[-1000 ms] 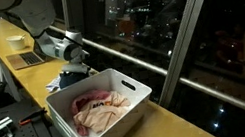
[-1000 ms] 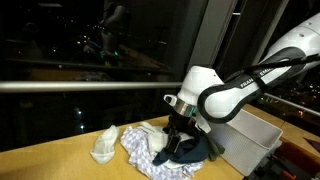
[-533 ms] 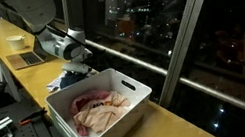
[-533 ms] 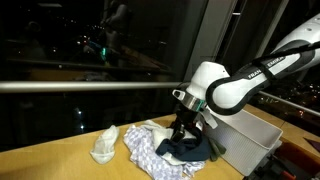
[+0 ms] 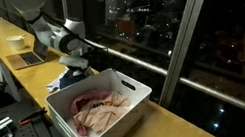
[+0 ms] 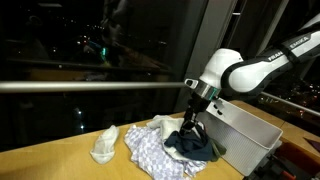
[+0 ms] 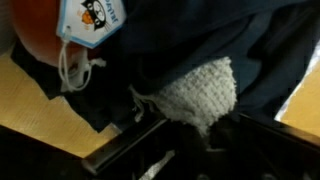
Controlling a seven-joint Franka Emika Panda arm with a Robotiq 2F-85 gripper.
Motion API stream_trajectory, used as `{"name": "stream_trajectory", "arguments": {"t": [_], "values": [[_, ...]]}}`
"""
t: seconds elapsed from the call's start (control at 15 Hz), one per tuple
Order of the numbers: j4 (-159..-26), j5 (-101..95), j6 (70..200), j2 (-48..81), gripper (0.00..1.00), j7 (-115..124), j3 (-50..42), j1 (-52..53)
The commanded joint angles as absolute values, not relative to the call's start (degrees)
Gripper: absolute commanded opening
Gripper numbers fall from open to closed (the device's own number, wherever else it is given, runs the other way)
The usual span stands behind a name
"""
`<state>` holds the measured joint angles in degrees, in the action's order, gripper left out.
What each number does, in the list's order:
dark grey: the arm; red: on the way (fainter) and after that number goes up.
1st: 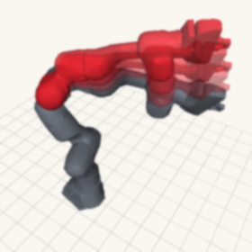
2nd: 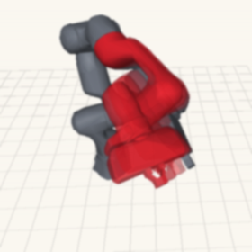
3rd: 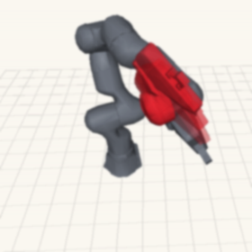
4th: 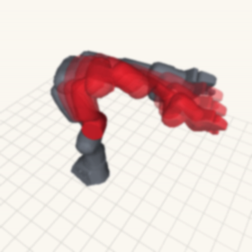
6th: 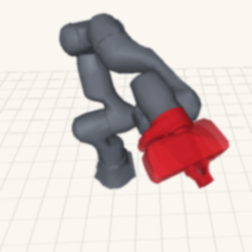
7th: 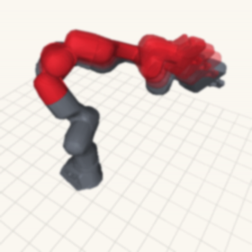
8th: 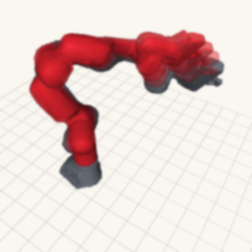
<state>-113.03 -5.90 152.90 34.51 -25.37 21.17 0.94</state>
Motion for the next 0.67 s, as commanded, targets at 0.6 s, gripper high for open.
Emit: {"name": "stream_trajectory", "arguments": {"t": [0.6], "values": [[-125.68,2.6,139.87,-1.64,0.03,-27.16,14.7,0.01]]}}
